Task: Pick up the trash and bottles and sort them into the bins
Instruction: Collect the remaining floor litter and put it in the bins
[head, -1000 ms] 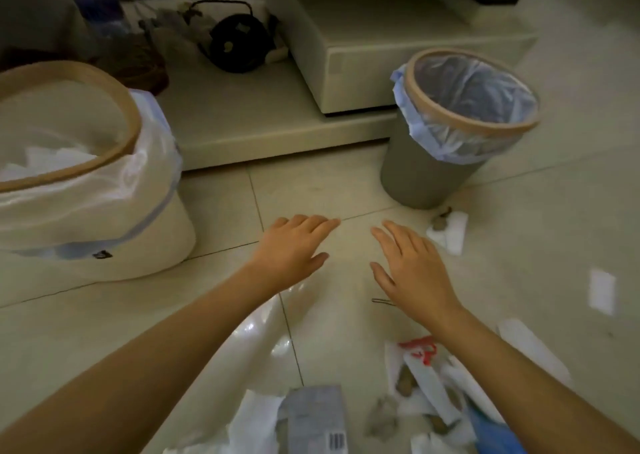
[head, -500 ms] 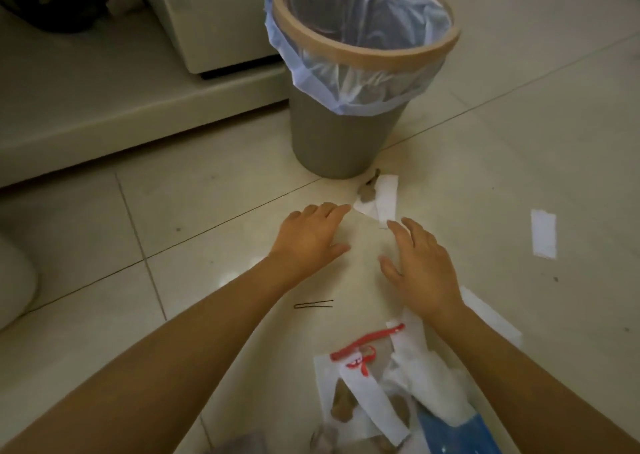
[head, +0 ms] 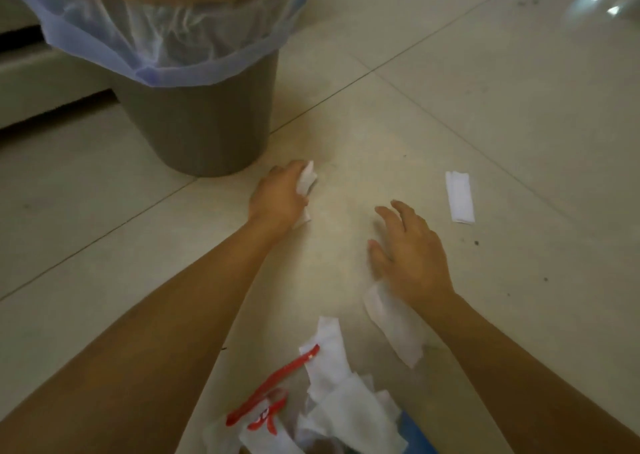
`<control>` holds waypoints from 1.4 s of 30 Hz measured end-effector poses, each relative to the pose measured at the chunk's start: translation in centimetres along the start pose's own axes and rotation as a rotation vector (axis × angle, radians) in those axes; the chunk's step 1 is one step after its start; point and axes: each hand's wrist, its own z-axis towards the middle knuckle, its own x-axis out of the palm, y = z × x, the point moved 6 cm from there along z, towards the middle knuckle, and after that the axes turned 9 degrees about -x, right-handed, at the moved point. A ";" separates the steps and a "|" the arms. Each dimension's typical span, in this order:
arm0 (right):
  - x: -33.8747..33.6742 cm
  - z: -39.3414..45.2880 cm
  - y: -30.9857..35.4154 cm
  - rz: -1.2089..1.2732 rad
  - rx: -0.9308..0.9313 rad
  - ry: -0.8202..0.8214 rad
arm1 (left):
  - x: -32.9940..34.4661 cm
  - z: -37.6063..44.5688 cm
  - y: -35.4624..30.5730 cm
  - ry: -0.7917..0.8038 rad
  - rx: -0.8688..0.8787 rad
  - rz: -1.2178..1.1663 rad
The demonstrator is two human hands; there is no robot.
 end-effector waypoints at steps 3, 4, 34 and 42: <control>-0.9 -0.4 -4.0 -0.056 0.102 -0.005 | 2.0 -0.4 -2.3 0.012 0.033 -0.197; -1.0 -0.5 -5.0 -0.081 0.119 0.001 | 2.6 -0.6 -3.2 0.022 0.046 -0.240; -0.6 -11.0 -1.4 0.197 -0.082 -0.102 | 3.8 -11.0 -1.2 0.238 0.012 -0.381; -0.8 -12.2 -2.1 0.462 0.228 -0.157 | 2.1 -15.3 1.4 0.289 -0.015 -0.365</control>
